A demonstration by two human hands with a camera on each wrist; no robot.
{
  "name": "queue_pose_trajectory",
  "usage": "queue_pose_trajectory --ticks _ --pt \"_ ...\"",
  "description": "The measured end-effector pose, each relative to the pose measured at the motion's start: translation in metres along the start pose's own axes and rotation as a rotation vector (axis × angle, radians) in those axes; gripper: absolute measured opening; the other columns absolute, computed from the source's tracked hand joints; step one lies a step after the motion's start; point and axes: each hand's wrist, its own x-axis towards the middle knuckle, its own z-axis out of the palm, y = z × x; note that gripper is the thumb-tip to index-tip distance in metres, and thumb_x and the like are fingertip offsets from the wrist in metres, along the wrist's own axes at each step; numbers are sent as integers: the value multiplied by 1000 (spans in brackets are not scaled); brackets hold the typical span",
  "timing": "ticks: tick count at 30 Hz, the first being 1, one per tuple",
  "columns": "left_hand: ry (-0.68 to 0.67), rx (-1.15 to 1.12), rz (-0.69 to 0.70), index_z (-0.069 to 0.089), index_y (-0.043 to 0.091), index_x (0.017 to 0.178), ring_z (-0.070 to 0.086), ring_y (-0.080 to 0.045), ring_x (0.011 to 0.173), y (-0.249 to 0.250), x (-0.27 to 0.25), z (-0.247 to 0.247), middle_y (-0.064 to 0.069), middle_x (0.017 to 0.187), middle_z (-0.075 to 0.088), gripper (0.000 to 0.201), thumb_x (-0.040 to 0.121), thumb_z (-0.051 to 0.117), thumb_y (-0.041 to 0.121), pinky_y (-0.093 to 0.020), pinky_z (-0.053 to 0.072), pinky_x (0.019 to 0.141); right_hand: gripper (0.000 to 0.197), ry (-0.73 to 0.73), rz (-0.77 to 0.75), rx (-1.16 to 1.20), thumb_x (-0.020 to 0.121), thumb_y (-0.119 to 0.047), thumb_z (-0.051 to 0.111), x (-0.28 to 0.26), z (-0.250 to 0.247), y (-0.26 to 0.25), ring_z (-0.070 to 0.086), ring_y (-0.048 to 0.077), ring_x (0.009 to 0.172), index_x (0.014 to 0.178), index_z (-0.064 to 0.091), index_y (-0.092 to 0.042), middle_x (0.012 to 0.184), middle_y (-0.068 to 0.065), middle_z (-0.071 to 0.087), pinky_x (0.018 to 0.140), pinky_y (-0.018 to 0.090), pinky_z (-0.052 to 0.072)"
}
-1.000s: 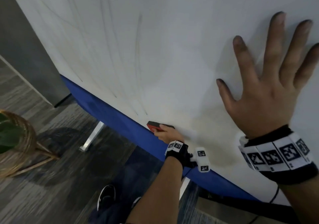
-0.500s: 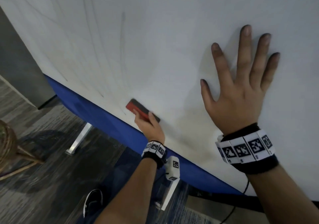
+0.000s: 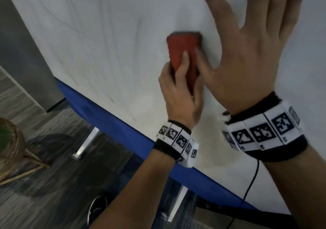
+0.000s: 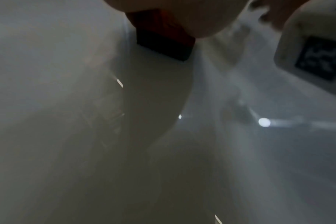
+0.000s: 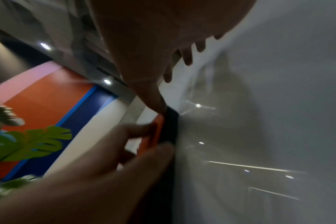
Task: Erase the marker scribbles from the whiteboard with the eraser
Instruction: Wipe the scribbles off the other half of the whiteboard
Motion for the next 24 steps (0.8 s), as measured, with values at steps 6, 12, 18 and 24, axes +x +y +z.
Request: queue_pose_trajectory --ticks 6,12,18,24 --pt "125 54 -30 35 19 150 43 -29 125 -44 27 -4 -21 138 42 57 98 53 34 -40 38 113 56 -128 0 -30 104 -28 52 -17 4 13 25 48 152 157 40 -15 164 25 29 126 56 12" --pt "318 10 -646 35 -4 152 49 -32 126 -146 -40 -6 -23 137 47 61 103 46 32 -47 44 111 67 -205 -30 -117 96 -27 60 -28 4 12 20 46 154 159 36 -18 167 22 22 127 54 7" --pt "406 35 -1379 32 4 154 51 -43 129 -206 -57 -23 -30 147 45 48 110 41 23 -38 39 101 69 -209 -49 -133 100 -32 58 -37 7 13 16 45 155 161 30 -21 169 20 18 127 49 -2" --pt "394 -8 -1319 31 9 154 51 -47 128 -156 -28 -22 -29 145 46 50 109 42 27 -43 41 103 69 -216 -18 -152 102 -37 54 -41 13 7 14 46 155 163 25 -22 169 20 15 126 46 -11"
